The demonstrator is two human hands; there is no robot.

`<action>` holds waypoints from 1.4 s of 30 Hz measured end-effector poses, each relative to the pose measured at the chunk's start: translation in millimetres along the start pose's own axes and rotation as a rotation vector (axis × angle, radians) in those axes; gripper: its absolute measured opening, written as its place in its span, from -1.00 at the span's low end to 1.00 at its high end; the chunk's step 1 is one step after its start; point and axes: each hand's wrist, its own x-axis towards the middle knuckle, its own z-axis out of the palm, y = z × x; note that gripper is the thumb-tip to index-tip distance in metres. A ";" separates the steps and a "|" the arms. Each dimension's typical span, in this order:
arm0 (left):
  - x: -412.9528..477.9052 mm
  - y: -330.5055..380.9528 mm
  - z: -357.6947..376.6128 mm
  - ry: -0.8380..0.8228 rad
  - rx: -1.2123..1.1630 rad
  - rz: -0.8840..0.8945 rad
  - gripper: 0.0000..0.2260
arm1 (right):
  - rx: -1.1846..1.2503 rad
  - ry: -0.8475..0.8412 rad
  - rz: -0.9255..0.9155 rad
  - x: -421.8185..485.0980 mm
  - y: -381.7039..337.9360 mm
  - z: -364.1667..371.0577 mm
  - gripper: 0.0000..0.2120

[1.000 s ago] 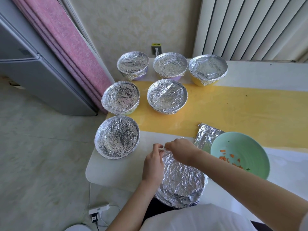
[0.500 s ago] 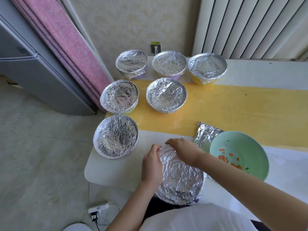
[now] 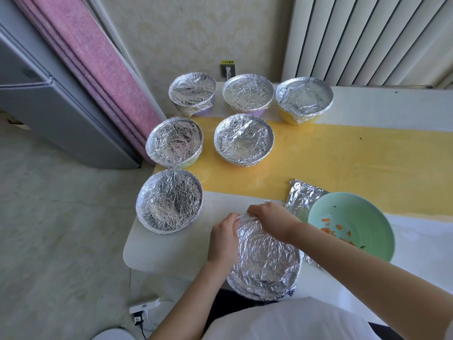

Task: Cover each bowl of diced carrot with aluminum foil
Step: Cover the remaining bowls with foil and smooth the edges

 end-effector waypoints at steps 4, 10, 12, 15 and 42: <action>0.4 1.8 -0.1 -0.002 0.017 -0.006 -0.80 | -0.157 -0.002 -0.023 -1.0 -7.1 -6.3 -0.62; 0.6 2.8 -0.6 -0.002 0.033 0.018 -0.79 | -0.199 -0.037 -0.020 4.9 -13.7 -5.1 -0.62; 0.6 1.8 0.1 -0.005 0.034 0.013 -0.78 | -0.178 -0.031 -0.030 6.4 -11.5 -5.3 -0.61; 0.4 1.6 0.3 -0.020 0.049 0.007 -0.79 | -0.097 0.003 -0.056 3.6 -6.2 0.0 -0.67; -1.6 3.0 2.4 0.046 0.031 -0.040 -0.76 | -0.244 -0.075 -0.007 6.8 -18.4 -22.7 -0.64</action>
